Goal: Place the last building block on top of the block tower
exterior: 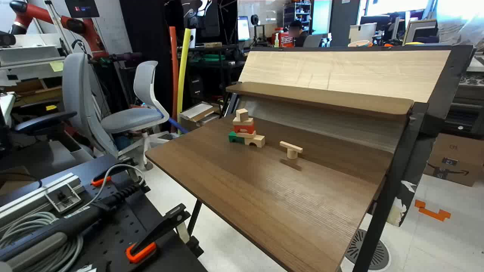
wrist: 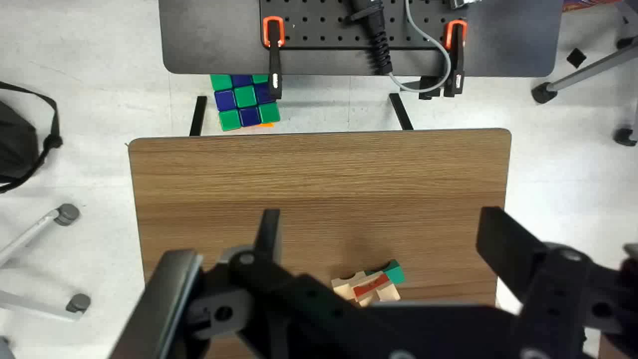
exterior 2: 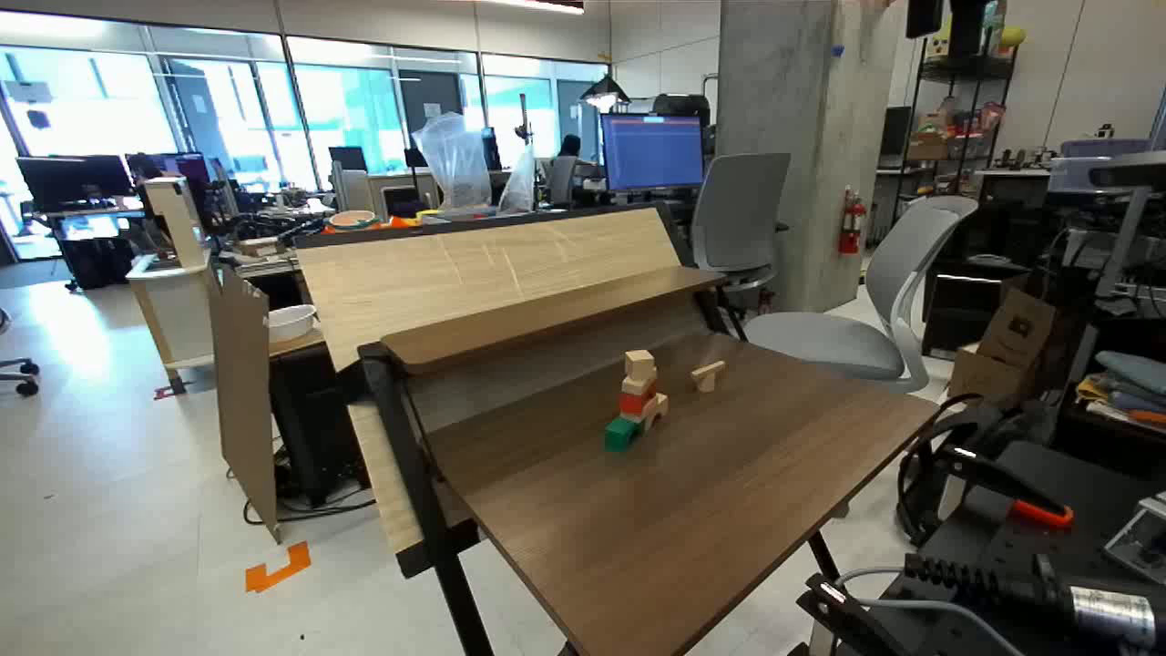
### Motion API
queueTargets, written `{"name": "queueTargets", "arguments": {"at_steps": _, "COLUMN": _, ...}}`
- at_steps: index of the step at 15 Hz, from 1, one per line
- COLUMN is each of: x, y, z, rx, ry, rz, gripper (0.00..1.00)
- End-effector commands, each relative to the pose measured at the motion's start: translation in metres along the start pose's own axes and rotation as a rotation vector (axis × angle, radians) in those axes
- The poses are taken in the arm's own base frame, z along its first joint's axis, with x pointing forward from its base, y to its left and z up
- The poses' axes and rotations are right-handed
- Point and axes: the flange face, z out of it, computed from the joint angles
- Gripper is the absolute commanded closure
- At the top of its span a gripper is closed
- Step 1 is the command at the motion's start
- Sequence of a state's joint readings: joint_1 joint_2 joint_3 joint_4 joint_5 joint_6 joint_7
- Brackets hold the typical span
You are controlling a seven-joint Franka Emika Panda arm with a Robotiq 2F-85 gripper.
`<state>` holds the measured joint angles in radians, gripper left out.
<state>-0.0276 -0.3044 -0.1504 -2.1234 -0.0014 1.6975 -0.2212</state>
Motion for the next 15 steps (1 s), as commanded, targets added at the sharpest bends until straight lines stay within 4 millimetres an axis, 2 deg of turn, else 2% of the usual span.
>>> {"name": "queueTargets", "arguments": {"at_steps": 1, "x": 0.0, "y": 0.0, "z": -0.001, "rx": 0.0, "ry": -0.001, "rz": 0.0, "gripper": 0.0}}
{"name": "queueTargets", "arguments": {"at_steps": 9, "x": 0.0, "y": 0.0, "z": -0.001, "rx": 0.0, "ry": -0.001, "rz": 0.0, "gripper": 0.0}}
{"name": "queueTargets", "arguments": {"at_steps": 11, "x": 0.013, "y": -0.006, "z": 0.011, "rx": 0.003, "ry": 0.085, "rz": 0.053, "gripper": 0.0}}
{"name": "queueTargets", "arguments": {"at_steps": 15, "x": 0.063, "y": -0.017, "z": 0.054, "rx": 0.033, "ry": 0.233, "rz": 0.262, "gripper": 0.0}}
